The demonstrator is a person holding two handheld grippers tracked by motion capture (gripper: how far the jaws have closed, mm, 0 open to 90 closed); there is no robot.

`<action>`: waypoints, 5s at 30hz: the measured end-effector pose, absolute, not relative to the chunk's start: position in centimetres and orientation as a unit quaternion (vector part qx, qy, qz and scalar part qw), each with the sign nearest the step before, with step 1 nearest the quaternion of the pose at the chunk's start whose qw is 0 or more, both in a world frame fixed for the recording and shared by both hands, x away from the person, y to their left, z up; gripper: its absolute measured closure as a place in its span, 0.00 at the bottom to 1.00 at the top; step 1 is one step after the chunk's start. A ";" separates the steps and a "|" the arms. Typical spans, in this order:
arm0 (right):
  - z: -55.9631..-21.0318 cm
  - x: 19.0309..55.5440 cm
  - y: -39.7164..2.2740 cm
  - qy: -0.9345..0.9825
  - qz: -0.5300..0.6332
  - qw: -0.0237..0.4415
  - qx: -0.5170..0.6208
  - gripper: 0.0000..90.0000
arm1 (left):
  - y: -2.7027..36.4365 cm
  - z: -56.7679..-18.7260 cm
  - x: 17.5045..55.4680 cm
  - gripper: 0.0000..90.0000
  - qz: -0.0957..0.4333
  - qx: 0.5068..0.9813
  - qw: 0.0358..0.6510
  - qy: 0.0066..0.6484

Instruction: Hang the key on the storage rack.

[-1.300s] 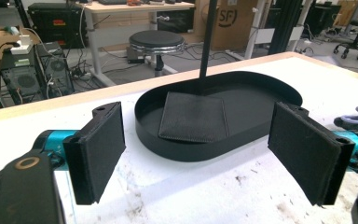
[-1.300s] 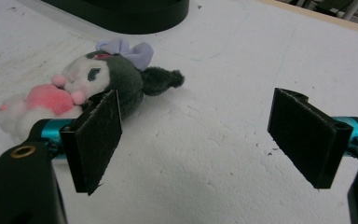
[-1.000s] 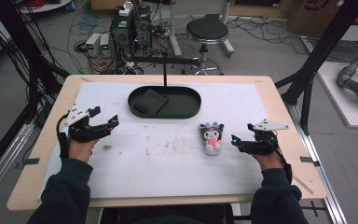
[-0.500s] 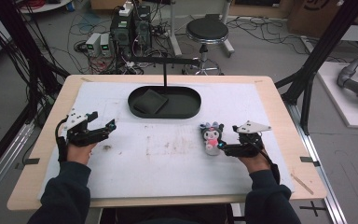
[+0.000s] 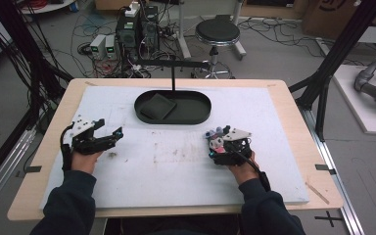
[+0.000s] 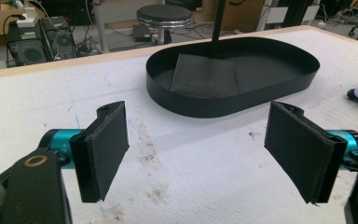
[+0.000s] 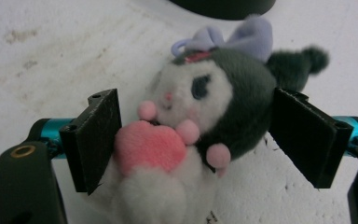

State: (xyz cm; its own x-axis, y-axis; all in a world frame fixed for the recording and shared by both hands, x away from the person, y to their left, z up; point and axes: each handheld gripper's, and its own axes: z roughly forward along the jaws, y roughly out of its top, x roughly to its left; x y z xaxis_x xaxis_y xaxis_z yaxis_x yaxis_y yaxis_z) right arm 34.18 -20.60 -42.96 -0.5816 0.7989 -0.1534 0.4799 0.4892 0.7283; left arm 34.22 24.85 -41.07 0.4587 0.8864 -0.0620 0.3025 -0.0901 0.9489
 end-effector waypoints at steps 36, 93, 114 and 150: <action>-41.1 34.7 -23.6 0.825 0.367 0.239 0.358 0.57 | 25.4 -41.2 34.2 0.28 0.277 0.676 0.521 0.443; -31.2 48.1 -21.8 0.731 0.473 0.215 0.442 0.60 | 25.5 -41.0 34.3 0.29 0.279 0.667 0.534 0.438; -34.8 50.2 -18.9 0.764 0.401 0.240 0.446 0.59 | 25.6 -41.0 34.3 0.29 0.278 0.668 0.535 0.437; -34.5 38.0 -25.1 0.799 0.416 0.272 0.340 0.23 | 26.0 -41.1 34.6 0.29 0.278 0.654 0.545 0.445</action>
State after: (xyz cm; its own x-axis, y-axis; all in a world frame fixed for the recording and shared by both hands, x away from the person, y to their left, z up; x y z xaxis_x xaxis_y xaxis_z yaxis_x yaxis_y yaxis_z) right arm 37.97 -25.07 -34.47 -0.6213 0.7689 -0.1510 0.3174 0.4232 0.8486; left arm 34.63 25.96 -41.12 0.4507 0.8843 -0.1218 0.2788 -0.0098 0.9603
